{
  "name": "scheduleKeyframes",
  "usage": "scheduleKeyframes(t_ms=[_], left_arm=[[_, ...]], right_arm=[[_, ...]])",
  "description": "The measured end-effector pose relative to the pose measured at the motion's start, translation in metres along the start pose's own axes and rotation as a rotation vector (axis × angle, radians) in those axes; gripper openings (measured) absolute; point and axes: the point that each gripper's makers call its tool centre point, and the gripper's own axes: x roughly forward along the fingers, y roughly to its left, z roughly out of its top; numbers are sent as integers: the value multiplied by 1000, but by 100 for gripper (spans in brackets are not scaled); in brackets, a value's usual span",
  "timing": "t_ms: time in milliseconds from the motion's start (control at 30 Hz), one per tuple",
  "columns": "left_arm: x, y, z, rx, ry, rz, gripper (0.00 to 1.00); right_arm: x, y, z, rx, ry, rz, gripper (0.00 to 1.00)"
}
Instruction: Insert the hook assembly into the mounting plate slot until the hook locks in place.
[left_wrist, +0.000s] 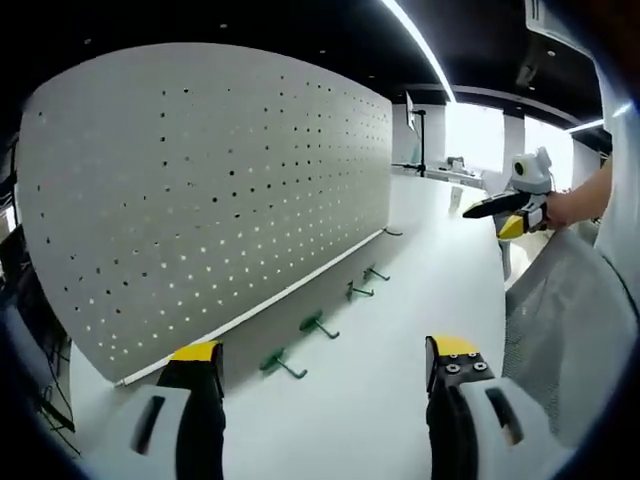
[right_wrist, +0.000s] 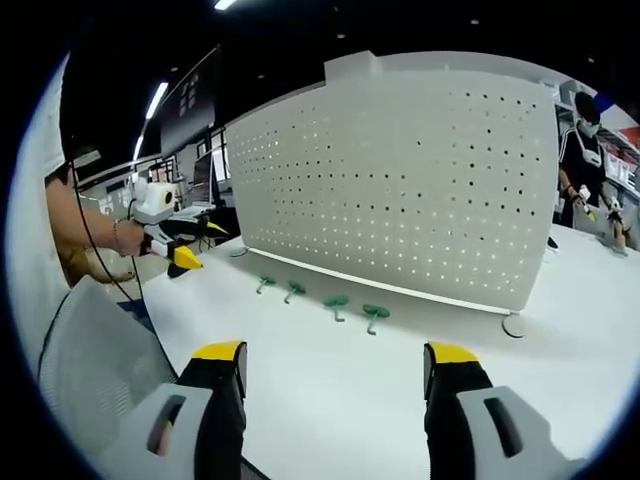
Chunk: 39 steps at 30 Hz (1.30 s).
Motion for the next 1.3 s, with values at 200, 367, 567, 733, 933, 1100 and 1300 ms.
scheduleKeyframes(t_ms=[200,367,567,733,933,1100,1300], left_arm=[[5,2,-3,39,29,-33,84],[7,3,-6,73,54,-59,84],[13,5,-9,123,92,-105,85],[19,9,-12,152,117,-137,84],[25,16,-14,179,158,-166,85],[28,21,-14,195,172,-186,84],[30,25,-16,212,198,-211,83]], right_arm=[[-2,0,-1,8,1,-3,69],[-3,0,-2,8,4,-5,69],[-4,1,-3,10,6,-8,68],[-4,3,-5,11,12,-4,68],[-6,-1,-5,11,9,-15,68],[-7,-2,-6,17,10,-18,68],[-9,-5,-8,19,16,-20,68]])
